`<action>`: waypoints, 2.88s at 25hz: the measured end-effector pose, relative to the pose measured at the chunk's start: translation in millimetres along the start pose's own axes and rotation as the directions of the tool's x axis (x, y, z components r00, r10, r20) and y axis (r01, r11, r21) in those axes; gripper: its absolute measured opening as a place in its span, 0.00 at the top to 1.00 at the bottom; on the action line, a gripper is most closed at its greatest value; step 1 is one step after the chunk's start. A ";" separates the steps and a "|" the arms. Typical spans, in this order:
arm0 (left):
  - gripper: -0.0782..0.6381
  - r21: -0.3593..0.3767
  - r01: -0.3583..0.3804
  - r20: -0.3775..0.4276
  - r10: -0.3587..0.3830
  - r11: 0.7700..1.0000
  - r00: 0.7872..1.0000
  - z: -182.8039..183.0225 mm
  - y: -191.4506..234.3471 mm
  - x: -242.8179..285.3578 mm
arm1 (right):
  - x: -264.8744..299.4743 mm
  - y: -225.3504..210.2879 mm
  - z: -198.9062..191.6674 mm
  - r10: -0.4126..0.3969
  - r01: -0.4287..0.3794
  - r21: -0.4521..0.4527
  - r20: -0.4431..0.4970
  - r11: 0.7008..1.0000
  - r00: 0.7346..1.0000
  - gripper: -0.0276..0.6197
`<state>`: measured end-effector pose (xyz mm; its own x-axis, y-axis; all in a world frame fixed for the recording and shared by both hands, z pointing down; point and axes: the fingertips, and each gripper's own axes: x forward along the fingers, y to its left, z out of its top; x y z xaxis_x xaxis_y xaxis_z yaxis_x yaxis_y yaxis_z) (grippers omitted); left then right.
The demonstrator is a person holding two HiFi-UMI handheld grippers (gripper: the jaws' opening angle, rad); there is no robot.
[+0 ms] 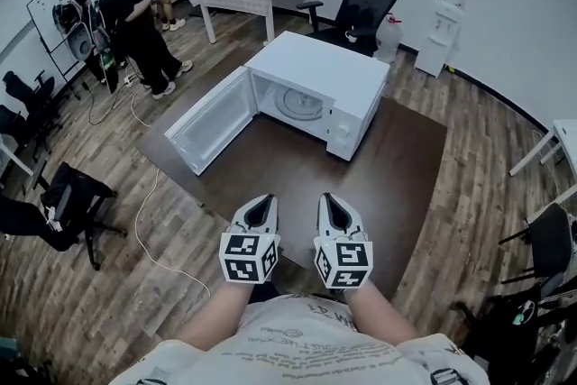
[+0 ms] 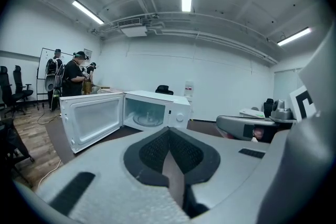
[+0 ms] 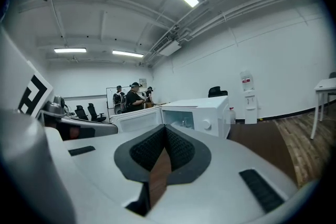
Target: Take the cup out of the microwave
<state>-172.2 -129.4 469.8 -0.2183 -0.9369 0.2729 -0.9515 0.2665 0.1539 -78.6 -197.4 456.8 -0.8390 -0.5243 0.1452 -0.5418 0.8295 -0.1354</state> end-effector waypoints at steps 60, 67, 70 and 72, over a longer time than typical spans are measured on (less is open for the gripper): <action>0.76 0.143 0.354 -0.297 -0.301 0.924 0.906 -6.0 140.3 465.7 | 6.4 -93.2 -47.0 -0.841 0.862 0.060 -0.195 0.503 0.505 0.93; 0.76 0.153 0.382 -0.309 -0.323 0.911 0.895 -6.4 133.0 480.0 | -4.2 -94.7 -54.6 -0.851 0.876 0.049 -0.216 0.480 0.478 0.93; 0.76 0.163 0.393 -0.318 -0.328 0.905 0.889 -10.8 130.5 484.0 | -2.9 -94.4 -52.7 -0.850 0.875 0.043 -0.215 0.483 0.480 0.93; 0.79 0.172 0.406 -0.320 -0.339 0.898 0.885 -14.0 128.2 484.4 | -0.8 -94.0 -51.7 -0.848 0.872 0.035 -0.216 0.488 0.483 0.93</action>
<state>-396.9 -545.9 635.0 0.1984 -0.8467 0.4936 -0.9800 -0.1796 0.0860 -24.4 -264.9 520.1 0.0646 -0.9154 0.3972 -0.9979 -0.0590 0.0264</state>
